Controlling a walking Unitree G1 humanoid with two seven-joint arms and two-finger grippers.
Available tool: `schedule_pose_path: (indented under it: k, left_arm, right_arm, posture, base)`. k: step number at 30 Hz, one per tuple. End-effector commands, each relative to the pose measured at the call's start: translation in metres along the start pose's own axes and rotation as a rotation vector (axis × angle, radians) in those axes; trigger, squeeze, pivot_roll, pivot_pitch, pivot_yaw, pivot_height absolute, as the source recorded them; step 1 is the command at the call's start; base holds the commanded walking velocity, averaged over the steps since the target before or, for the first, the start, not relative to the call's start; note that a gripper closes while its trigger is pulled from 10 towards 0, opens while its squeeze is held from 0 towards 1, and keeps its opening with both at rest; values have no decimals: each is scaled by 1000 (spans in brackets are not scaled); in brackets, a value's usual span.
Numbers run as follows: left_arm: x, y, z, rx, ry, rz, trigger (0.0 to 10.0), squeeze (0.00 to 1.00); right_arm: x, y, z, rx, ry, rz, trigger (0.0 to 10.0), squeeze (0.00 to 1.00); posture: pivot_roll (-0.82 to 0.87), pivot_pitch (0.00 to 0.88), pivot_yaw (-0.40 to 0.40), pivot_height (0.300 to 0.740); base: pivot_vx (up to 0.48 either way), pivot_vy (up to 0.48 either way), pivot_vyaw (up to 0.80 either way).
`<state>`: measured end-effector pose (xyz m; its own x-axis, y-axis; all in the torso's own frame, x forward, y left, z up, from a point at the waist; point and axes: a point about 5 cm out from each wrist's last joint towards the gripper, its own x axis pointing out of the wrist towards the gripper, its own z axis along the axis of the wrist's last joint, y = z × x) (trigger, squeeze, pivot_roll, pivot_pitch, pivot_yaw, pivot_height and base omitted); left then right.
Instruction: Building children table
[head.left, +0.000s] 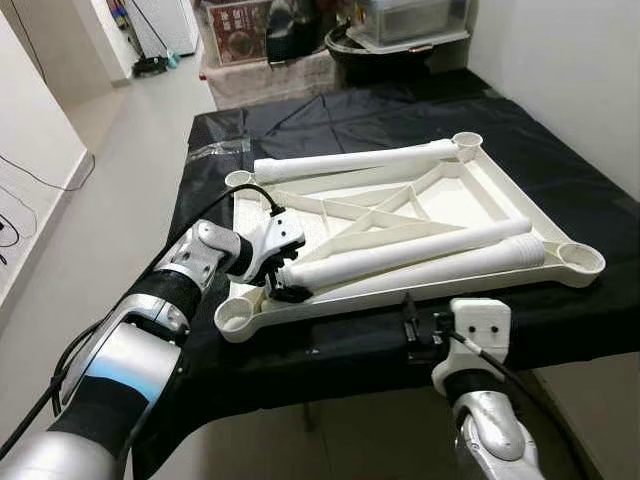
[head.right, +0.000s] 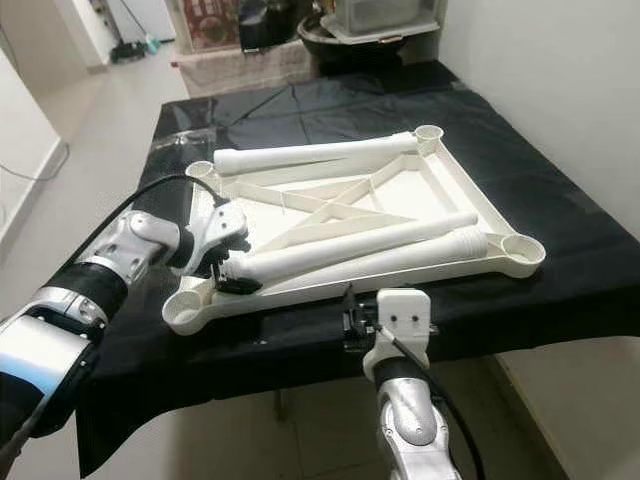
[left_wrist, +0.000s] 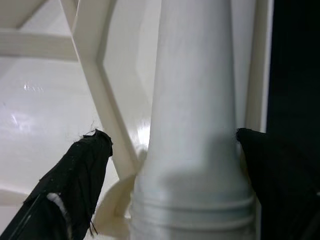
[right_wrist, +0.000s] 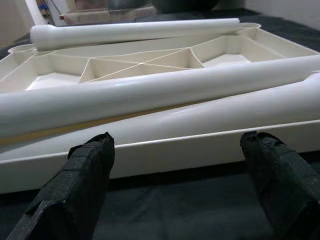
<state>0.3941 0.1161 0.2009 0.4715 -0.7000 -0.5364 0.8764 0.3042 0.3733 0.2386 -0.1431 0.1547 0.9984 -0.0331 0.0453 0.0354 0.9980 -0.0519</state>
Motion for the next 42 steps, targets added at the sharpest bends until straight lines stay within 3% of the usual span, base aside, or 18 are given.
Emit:
schedule_pose_path:
  k: [1, 4, 5, 6, 7, 24, 32, 35, 36, 42]
  left_arm:
    - [-2, 0, -4, 3, 30, -18, 10000, 0]
    - [-2, -2, -6, 11, 47, -51, 10000, 0]
    - [-2, -3, -7, 13, 55, -64, 6235, 0]
    - [-2, -3, -7, 18, 56, -72, 1608, 0]
    - [-3, -2, -6, 18, 54, -75, 0, 0]
    - [-11, 7, 1, 23, 27, -40, 0, 0]
    - [-20, 19, 11, 42, 4, 20, 0, 0]
    - [-25, 25, 12, 45, -14, 95, 0, 0]
    - [-26, 27, 13, 41, -32, 126, 10000, 0]
    - [-29, 31, 14, 31, -108, 231, 10000, 0]
  right_arm:
    - [-3, 4, 0, 15, 10, 10, 10000, 0]
    - [-3, 4, 0, 15, 13, 10, 10000, 0]
    - [-3, 4, 0, 16, 16, 10, 10000, 0]
    - [-3, 4, 0, 16, 19, 10, 10000, 0]
    - [-3, 4, 0, 18, 24, 8, 10000, 0]
    - [6, 10, -4, 23, 37, 13, 10000, 0]
    - [17, 15, -6, 26, 22, 25, 10000, 0]
    - [24, 14, -3, 48, -1, 22, 10000, 0]
    - [27, 13, -1, 75, -6, 25, 10000, 0]
    - [37, 14, 5, 139, -22, 53, 10000, 0]
  posture:
    - [22, 186, 109, 740]
    - [26, 186, 107, 740]
    - [26, 186, 108, 740]
    - [26, 183, 112, 740]
    - [28, 181, 112, 740]
    - [37, 130, 111, 740]
    - [41, 72, 105, 740]
    - [31, 33, 111, 740]
    - [25, 20, 107, 740]
    - [20, 0, 100, 740]
  base:
    - [0, 0, 0]
    - [0, 0, 0]
    - [0, 0, 0]
    - [0, 0, 0]
    - [0, 0, 0]
    - [0, 0, 0]
    - [0, 0, 0]
    - [0, 0, 0]
    - [0, 0, 0]
    - [0, 0, 0]
